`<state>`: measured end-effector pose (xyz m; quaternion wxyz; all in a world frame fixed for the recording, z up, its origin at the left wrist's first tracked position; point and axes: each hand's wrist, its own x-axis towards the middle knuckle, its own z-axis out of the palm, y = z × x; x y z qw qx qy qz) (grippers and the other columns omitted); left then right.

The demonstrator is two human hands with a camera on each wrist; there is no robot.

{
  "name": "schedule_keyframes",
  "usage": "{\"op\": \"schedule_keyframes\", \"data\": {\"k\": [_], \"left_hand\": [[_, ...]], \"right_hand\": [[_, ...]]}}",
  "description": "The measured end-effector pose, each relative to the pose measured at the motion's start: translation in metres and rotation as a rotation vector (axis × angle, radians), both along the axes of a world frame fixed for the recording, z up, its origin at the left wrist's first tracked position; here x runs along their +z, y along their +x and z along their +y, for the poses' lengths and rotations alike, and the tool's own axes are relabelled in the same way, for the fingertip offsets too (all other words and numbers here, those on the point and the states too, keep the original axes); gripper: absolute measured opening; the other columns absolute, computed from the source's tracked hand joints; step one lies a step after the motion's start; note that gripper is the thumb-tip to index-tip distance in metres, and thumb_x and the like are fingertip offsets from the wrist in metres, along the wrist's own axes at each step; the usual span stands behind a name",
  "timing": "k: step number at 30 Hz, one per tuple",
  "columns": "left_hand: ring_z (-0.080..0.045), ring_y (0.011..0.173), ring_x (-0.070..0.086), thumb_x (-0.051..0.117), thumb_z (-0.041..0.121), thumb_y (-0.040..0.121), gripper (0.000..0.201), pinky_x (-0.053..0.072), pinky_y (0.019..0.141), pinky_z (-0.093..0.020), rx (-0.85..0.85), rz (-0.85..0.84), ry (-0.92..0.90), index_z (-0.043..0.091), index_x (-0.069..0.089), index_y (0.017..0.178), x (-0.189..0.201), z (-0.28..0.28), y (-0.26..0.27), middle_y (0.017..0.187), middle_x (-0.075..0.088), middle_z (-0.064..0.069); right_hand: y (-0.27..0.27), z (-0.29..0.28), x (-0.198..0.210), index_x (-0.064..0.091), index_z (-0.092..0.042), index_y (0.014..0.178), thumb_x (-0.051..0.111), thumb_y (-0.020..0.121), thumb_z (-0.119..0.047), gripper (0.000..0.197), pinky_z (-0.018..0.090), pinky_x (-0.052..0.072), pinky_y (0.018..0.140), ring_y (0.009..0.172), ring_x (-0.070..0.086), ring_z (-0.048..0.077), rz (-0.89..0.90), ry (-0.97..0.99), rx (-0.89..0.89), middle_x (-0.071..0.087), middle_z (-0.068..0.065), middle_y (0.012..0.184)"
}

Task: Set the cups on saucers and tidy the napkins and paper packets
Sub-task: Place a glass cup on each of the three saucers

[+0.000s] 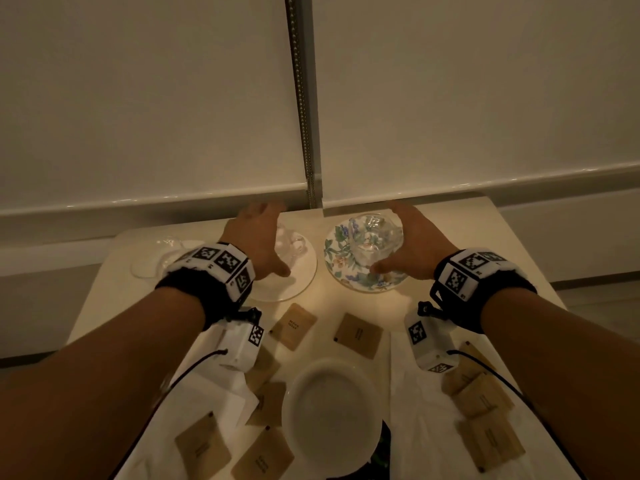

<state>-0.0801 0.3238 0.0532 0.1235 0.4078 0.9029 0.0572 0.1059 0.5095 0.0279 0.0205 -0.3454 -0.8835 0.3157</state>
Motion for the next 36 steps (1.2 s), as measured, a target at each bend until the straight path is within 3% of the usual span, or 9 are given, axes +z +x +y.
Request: {"op": "schedule_keyframes", "data": {"k": [8,11,18,31,34,36], "left_hand": [[-0.030,0.131,0.043,0.087,0.025,0.070,0.099,0.038,0.108,-0.045,0.038,-0.069,0.081,0.024,0.026,0.148,-0.020,-0.012,-0.005,0.147,0.041,-0.007],[-0.030,0.130,0.044,0.087,0.023,0.070,0.100,0.039,0.105,-0.042,0.041,-0.084,0.100,0.024,0.025,0.148,-0.020,-0.012,-0.006,0.145,0.043,-0.007],[-0.030,0.128,0.046,0.089,0.021,0.067,0.102,0.041,0.103,-0.042,0.051,-0.101,0.104,0.024,0.026,0.148,-0.019,-0.010,-0.006,0.142,0.047,-0.008],[-0.029,0.128,0.046,0.091,0.023,0.064,0.106,0.041,0.102,-0.042,0.069,-0.093,0.103,0.025,0.025,0.147,-0.019,-0.009,-0.007,0.142,0.048,-0.007],[-0.030,0.130,0.042,0.090,0.032,0.063,0.107,0.038,0.106,-0.043,0.040,0.027,0.107,0.022,0.026,0.147,-0.015,-0.011,-0.001,0.144,0.043,-0.009],[-0.028,0.126,0.041,0.088,0.037,0.065,0.095,0.036,0.105,-0.041,-0.044,0.156,0.196,0.021,0.036,0.142,-0.012,-0.011,0.009,0.139,0.043,-0.008]], "right_hand": [[0.003,0.004,-0.010,0.012,-0.014,0.153,0.096,0.052,-0.030,0.132,0.044,0.033,0.113,0.140,0.031,0.029,-0.031,-0.032,-0.050,0.027,0.011,0.154],[0.008,0.006,-0.017,0.008,-0.014,0.154,0.096,0.053,-0.028,0.135,0.041,0.030,0.115,0.142,0.028,0.027,-0.067,-0.057,-0.063,0.023,0.010,0.157],[0.005,0.001,-0.028,0.009,-0.007,0.151,0.095,0.055,-0.024,0.130,0.037,0.039,0.107,0.132,0.043,0.030,-0.111,-0.109,-0.083,0.040,0.013,0.146],[-0.001,0.002,-0.026,0.010,-0.009,0.152,0.094,0.057,-0.021,0.127,0.038,0.039,0.107,0.131,0.043,0.030,-0.142,-0.086,-0.074,0.042,0.014,0.144],[-0.001,0.002,-0.026,0.008,-0.008,0.152,0.094,0.056,-0.021,0.129,0.039,0.039,0.107,0.132,0.042,0.030,-0.131,-0.085,-0.071,0.039,0.014,0.146],[0.000,0.002,-0.026,0.008,-0.009,0.152,0.095,0.055,-0.023,0.131,0.040,0.040,0.107,0.132,0.041,0.031,-0.121,-0.079,-0.077,0.037,0.015,0.146]]}}
